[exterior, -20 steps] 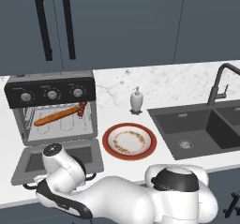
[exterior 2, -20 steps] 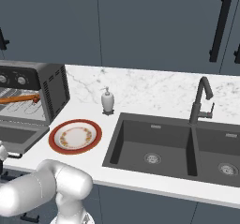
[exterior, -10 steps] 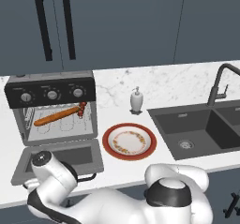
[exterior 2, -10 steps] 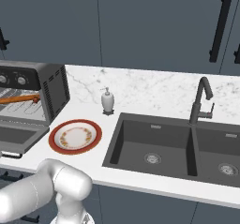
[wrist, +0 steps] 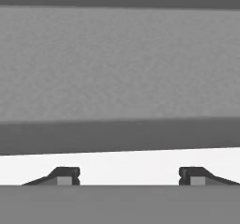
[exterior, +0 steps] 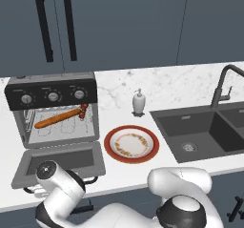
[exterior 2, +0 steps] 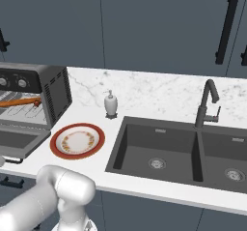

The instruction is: Pick up the kebab skewer and baguette bread, and place them inside the toaster oven. Close the toaster oven door and start by setting the timer.

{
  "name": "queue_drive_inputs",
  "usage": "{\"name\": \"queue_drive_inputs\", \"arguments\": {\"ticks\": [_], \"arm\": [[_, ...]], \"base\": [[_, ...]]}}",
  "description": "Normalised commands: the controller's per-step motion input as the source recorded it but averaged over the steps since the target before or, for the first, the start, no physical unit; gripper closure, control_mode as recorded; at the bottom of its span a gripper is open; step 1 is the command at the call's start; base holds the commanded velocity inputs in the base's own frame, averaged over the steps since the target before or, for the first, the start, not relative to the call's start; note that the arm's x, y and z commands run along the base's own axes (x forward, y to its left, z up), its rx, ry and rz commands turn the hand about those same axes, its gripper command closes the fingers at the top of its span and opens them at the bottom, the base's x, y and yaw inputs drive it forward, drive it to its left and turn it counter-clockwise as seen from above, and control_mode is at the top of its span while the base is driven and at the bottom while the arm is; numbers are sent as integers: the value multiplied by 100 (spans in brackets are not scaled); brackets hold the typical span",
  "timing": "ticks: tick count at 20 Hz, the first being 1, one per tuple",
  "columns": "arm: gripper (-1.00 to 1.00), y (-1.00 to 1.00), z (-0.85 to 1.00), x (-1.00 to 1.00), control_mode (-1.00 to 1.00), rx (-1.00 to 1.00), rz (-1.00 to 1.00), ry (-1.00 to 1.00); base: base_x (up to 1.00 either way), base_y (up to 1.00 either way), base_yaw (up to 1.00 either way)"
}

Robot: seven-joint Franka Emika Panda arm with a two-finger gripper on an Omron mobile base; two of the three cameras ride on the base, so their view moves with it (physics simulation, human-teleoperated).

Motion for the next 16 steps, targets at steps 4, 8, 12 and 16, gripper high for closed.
{"name": "queue_drive_inputs", "arguments": {"ticks": [4, 8, 12, 16], "arm": [[-100, -67, -8, 18, -100, 0, 0, -10], [-100, -39, 0, 30, -100, 0, 0, -9], [-100, -14, 0, 38, -100, 3, 0, -8], [-100, -7, 0, 40, -100, 5, -1, -4]], "base": [[0, 0, 0], [0, 0, 0], [0, 0, 0], [0, 0, 0]]}}
